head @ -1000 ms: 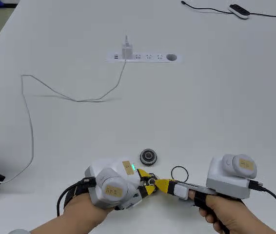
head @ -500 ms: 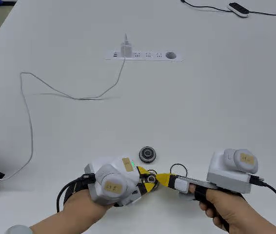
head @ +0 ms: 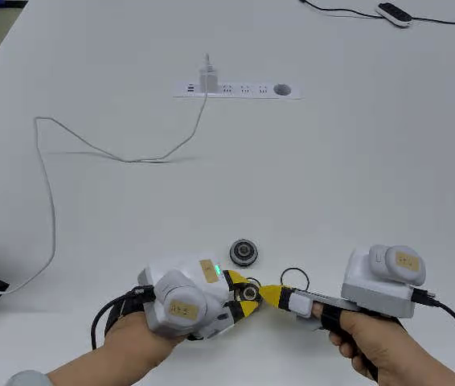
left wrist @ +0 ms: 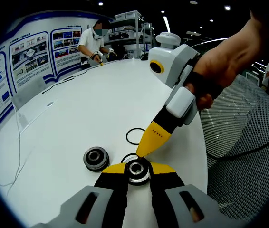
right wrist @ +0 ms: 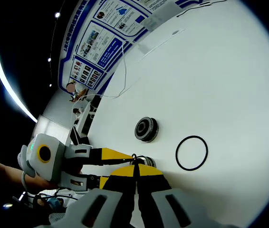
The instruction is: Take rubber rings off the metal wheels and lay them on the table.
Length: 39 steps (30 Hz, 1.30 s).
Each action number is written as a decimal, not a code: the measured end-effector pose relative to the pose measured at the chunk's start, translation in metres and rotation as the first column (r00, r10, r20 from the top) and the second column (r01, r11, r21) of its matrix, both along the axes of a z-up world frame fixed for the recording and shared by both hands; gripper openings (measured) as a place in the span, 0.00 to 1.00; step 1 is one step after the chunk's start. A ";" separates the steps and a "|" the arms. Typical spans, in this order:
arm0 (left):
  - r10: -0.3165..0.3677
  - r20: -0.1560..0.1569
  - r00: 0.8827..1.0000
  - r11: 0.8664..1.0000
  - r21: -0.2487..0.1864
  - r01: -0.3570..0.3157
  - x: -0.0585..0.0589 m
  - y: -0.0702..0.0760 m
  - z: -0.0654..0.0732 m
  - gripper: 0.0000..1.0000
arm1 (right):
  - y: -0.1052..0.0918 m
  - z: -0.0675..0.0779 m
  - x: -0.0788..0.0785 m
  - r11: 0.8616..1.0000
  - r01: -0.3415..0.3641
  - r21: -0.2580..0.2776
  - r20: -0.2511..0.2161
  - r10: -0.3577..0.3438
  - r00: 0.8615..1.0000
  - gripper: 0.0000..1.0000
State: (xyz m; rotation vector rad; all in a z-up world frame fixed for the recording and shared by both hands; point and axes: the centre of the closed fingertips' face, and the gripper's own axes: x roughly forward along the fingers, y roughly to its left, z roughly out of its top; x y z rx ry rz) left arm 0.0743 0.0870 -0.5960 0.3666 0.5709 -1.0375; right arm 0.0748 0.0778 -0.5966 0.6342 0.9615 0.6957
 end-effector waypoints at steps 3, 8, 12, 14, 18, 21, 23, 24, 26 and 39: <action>0.000 0.002 1.000 1.000 0.000 0.000 0.000 0.001 -0.001 0.19 | 0.000 0.000 0.000 1.000 0.002 -0.001 -0.001 -0.002 1.000 0.02; 0.003 0.006 1.000 1.000 -0.003 -0.003 0.000 0.003 -0.002 0.20 | 0.000 -0.001 0.000 1.000 0.002 0.001 -0.004 -0.002 1.000 0.02; 0.010 0.009 1.000 1.000 0.000 -0.010 0.001 0.006 -0.002 0.22 | 0.000 -0.002 -0.001 1.000 0.001 0.002 -0.004 -0.001 1.000 0.02; 0.015 0.008 1.000 1.000 -0.008 -0.015 0.001 0.006 -0.002 0.23 | -0.001 -0.002 -0.001 1.000 0.001 0.003 -0.005 -0.001 1.000 0.02; 0.024 0.010 1.000 1.000 -0.003 -0.024 0.001 0.009 -0.003 0.27 | 0.001 0.001 -0.002 1.000 -0.001 0.008 -0.003 0.001 1.000 0.02; 0.025 0.011 1.000 1.000 -0.002 -0.025 0.001 0.010 -0.004 0.28 | 0.002 0.002 -0.002 1.000 -0.003 0.011 0.000 0.003 1.000 0.02; 0.028 0.010 1.000 1.000 -0.001 -0.028 0.001 0.010 -0.005 0.29 | 0.003 0.004 -0.003 1.000 -0.004 0.014 0.000 0.004 1.000 0.02; 0.029 0.010 1.000 1.000 -0.001 -0.029 0.001 0.011 -0.004 0.29 | 0.004 0.004 -0.003 1.000 -0.005 0.015 -0.001 0.005 1.000 0.02; 0.035 0.011 0.999 0.999 -0.003 -0.035 0.001 0.011 -0.004 0.31 | 0.004 0.004 -0.002 1.000 -0.006 0.017 0.000 0.006 1.000 0.02; 0.058 0.005 0.998 0.998 -0.003 -0.058 0.001 0.016 -0.005 0.40 | 0.006 0.013 -0.004 0.999 -0.004 0.039 0.007 0.004 1.000 0.02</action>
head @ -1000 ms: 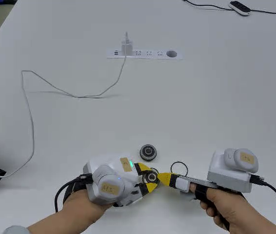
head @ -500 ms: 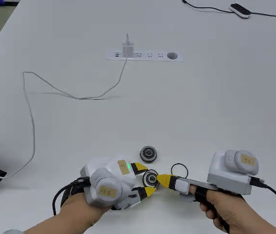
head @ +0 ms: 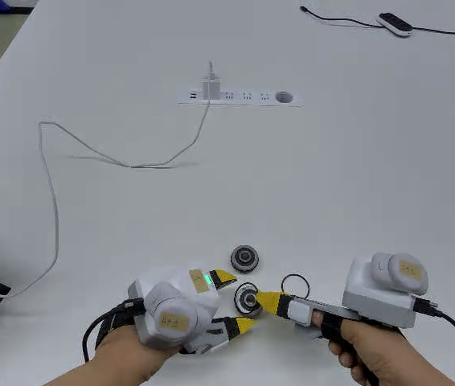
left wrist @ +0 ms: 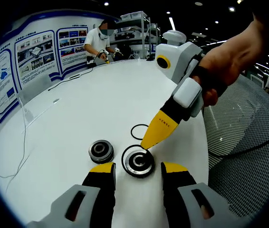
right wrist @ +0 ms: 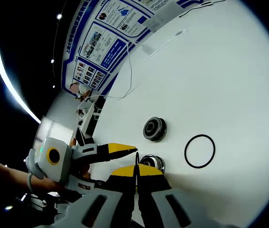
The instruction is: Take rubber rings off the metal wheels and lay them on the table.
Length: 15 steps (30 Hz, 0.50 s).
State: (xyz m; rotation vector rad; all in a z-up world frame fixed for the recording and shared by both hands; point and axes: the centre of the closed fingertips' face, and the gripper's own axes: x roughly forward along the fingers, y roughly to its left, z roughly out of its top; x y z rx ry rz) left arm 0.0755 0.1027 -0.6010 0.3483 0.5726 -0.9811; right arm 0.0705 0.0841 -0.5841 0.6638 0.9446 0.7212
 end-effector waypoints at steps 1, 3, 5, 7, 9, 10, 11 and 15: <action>0.002 -0.002 1.000 1.000 -0.002 -0.002 0.000 0.000 0.000 0.40 | 0.000 0.000 0.000 1.000 0.001 0.002 0.000 -0.001 1.000 0.02; 0.004 0.000 1.000 1.000 -0.002 -0.004 0.000 0.000 0.000 0.41 | 0.000 0.001 0.000 1.000 0.001 0.002 0.001 -0.001 1.000 0.02; 0.006 -0.001 1.000 1.000 0.001 -0.006 -0.001 0.001 0.000 0.42 | 0.000 0.002 -0.001 1.000 0.002 0.004 0.001 -0.002 1.000 0.02; 0.012 -0.003 1.000 1.000 0.000 -0.012 -0.001 0.002 0.000 0.43 | 0.000 0.002 -0.001 1.000 0.001 0.006 0.001 -0.001 1.000 0.02; 0.016 -0.004 1.000 1.000 -0.003 -0.016 -0.002 0.003 0.000 0.43 | -0.001 0.002 -0.001 1.000 0.002 0.006 0.001 -0.002 1.000 0.02; 0.016 -0.005 1.000 1.000 -0.002 -0.016 -0.002 0.003 0.000 0.44 | -0.001 0.003 -0.002 1.000 0.003 0.009 0.001 -0.004 1.000 0.02; 0.016 -0.007 1.000 1.000 -0.001 -0.016 -0.002 0.004 -0.001 0.44 | -0.002 0.003 -0.001 1.000 0.006 0.010 0.001 -0.006 1.000 0.02; 0.026 -0.009 1.000 1.000 -0.004 -0.026 -0.002 0.006 -0.002 0.45 | -0.004 0.004 0.000 1.000 0.014 0.013 0.003 -0.014 1.000 0.02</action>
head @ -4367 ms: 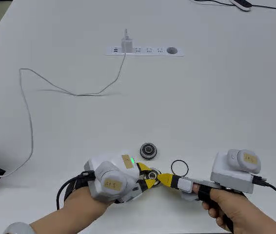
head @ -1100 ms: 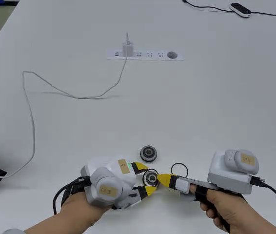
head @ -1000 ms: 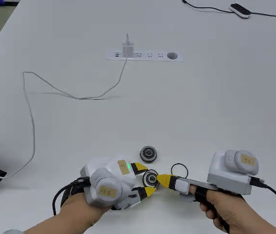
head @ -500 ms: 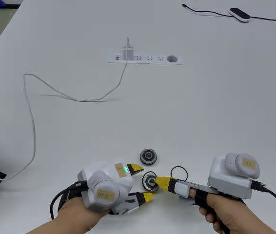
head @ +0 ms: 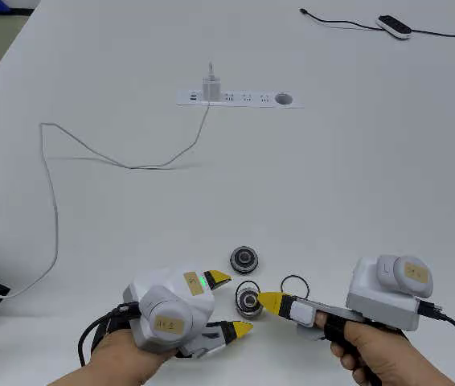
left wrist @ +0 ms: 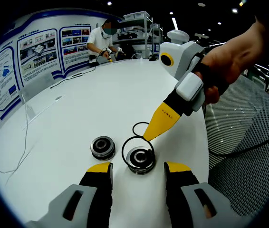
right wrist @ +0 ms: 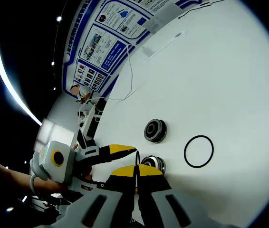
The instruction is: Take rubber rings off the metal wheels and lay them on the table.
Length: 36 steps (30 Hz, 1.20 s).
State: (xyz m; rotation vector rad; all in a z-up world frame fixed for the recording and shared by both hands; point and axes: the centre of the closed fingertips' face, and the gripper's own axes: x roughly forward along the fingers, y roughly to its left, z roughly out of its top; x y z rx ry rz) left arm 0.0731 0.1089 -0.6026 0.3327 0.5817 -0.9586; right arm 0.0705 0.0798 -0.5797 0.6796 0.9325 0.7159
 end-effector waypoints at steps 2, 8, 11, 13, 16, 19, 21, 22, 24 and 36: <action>0.007 -0.002 1.000 1.000 0.002 -0.007 0.000 0.002 -0.001 0.46 | -0.002 0.001 0.001 1.000 0.006 0.000 0.001 -0.006 1.000 0.02; 0.021 -0.005 1.000 1.000 0.002 -0.021 0.001 0.006 -0.002 0.50 | -0.008 0.002 0.004 1.000 0.023 0.000 0.004 -0.023 1.000 0.02; 0.026 -0.005 1.000 1.000 0.002 -0.026 0.001 0.007 -0.002 0.50 | -0.013 0.002 0.006 0.999 0.036 -0.002 0.005 -0.036 0.999 0.02; 0.028 -0.004 1.000 1.000 0.003 -0.028 0.001 0.008 -0.002 0.51 | -0.017 0.001 0.007 0.999 0.046 -0.003 0.005 -0.046 0.999 0.02; 0.037 -0.004 0.999 0.999 0.005 -0.037 0.001 0.010 -0.002 0.53 | -0.024 0.001 0.009 0.998 0.065 -0.009 0.005 -0.064 0.998 0.02; 0.039 -0.007 0.999 0.999 0.008 -0.039 0.001 0.011 -0.003 0.53 | -0.032 0.000 0.012 0.996 0.087 -0.011 0.006 -0.087 0.996 0.02; 0.038 -0.010 0.999 0.999 0.008 -0.038 0.001 0.011 -0.003 0.52 | -0.037 -0.001 0.014 0.995 0.099 -0.016 0.007 -0.099 0.995 0.02; 0.039 -0.009 0.999 0.999 0.008 -0.038 0.001 0.011 -0.003 0.52 | -0.039 -0.002 0.015 0.994 0.105 -0.018 0.006 -0.105 0.994 0.02; 0.039 -0.011 0.999 0.999 0.011 -0.039 0.001 0.012 -0.004 0.52 | -0.044 -0.003 0.016 0.993 0.118 -0.025 0.004 -0.118 0.993 0.02; 0.040 -0.012 0.999 0.999 0.015 -0.039 0.000 0.012 -0.004 0.51 | -0.064 -0.013 0.023 0.983 0.172 -0.059 -0.002 -0.172 0.985 0.02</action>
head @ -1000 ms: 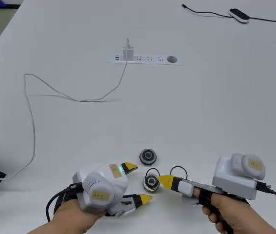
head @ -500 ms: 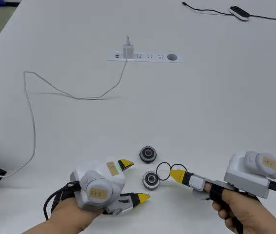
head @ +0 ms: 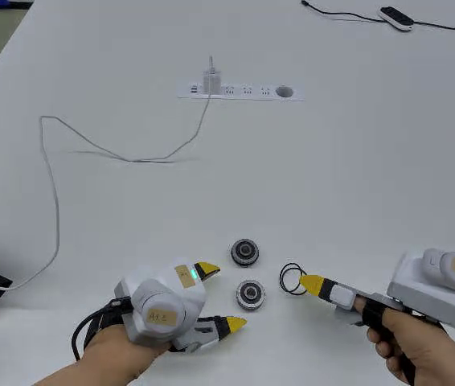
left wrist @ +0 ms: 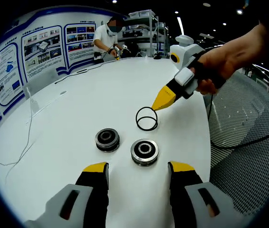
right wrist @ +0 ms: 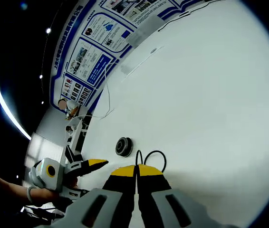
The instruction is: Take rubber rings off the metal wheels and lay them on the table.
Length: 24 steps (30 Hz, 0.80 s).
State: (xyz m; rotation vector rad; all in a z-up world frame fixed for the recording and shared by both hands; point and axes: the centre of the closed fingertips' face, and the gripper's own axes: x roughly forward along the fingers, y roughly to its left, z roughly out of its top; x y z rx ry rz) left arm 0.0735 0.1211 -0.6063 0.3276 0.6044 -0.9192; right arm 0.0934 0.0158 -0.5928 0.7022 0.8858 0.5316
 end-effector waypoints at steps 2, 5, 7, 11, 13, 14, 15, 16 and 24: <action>0.001 -0.003 1.000 1.000 0.000 -0.001 0.000 0.000 -0.001 0.51 | -0.001 -0.001 0.000 1.000 0.004 -0.003 -0.003 -0.004 1.000 0.02; 0.001 -0.004 1.000 1.000 0.001 -0.001 0.000 0.000 -0.001 0.51 | -0.003 -0.005 0.000 1.000 0.005 -0.013 -0.009 -0.005 1.000 0.02; 0.001 -0.004 1.000 1.000 0.000 -0.001 0.000 0.000 -0.001 0.51 | -0.004 -0.007 0.000 1.000 0.007 -0.021 -0.008 -0.007 1.000 0.02; 0.001 -0.005 1.000 1.000 0.001 -0.001 0.001 0.001 -0.001 0.51 | -0.006 -0.011 0.001 0.999 0.007 -0.045 -0.004 -0.008 1.000 0.02; 0.001 -0.005 1.000 1.000 0.000 -0.001 0.001 0.000 -0.001 0.51 | -0.007 -0.012 0.000 0.998 0.004 -0.057 -0.001 -0.004 1.000 0.02; 0.000 -0.005 1.000 1.000 0.000 0.000 0.001 0.000 -0.001 0.51 | -0.008 -0.013 0.000 0.998 0.004 -0.064 0.000 -0.004 1.000 0.02; 0.001 -0.006 1.000 1.000 0.000 -0.001 0.001 0.000 -0.001 0.51 | -0.009 -0.014 0.001 0.997 0.003 -0.071 0.002 -0.003 1.000 0.03; 0.000 -0.005 1.000 1.000 0.001 0.000 0.001 0.000 -0.002 0.51 | -0.008 -0.014 0.001 0.997 0.001 -0.073 0.003 -0.001 1.000 0.03; -0.003 -0.006 1.000 1.000 0.000 0.003 0.000 0.000 -0.002 0.50 | -0.009 -0.015 0.000 0.994 -0.011 -0.111 0.017 0.013 1.000 0.08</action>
